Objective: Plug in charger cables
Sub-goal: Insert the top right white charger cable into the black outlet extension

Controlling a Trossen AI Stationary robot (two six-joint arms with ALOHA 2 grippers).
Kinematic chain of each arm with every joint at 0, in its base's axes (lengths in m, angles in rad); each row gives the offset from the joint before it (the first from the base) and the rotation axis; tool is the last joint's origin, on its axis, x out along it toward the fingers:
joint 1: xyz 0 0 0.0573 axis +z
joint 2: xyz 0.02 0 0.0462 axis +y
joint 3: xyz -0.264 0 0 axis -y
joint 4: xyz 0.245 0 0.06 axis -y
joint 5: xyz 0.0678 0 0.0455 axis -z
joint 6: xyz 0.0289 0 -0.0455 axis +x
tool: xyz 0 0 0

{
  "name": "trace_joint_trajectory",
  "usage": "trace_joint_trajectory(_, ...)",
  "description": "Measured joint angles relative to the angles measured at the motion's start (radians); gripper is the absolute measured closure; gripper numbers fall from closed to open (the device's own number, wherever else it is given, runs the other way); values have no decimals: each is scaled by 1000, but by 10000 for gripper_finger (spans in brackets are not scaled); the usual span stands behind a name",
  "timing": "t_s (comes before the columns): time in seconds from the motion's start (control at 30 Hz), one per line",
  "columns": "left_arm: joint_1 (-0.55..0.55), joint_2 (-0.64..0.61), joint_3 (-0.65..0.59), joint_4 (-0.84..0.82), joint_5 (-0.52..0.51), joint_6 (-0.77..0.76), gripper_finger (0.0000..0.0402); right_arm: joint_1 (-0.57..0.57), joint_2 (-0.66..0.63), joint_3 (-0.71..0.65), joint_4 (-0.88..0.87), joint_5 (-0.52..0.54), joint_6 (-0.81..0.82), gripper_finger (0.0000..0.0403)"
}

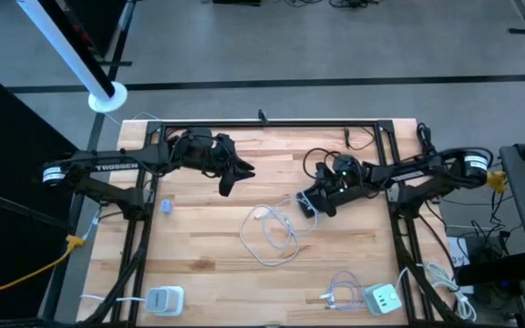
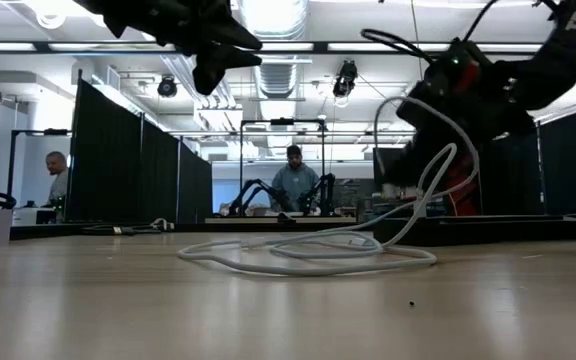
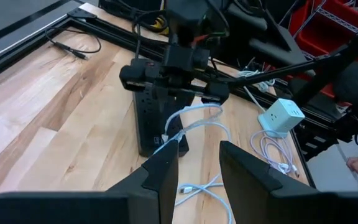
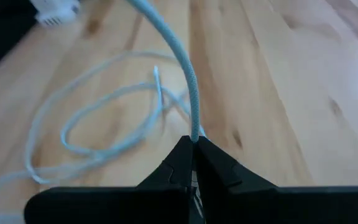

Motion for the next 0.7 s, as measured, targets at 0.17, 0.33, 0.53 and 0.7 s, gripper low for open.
trace_joint_trajectory(0.17,0,0,0,-24,0,0,297,0,-5,55,0,-92,28,403)
trace_joint_trajectory(0.33,0,0,0,-45,0,-1,296,0,-7,60,-10,-104,44,403)
trace_joint_trajectory(0.53,0,0,0,-59,0,-1,296,0,-7,26,-15,-15,30,403)
trace_joint_trajectory(0.7,0,0,0,-64,0,8,296,0,-7,9,-16,2,33,403)
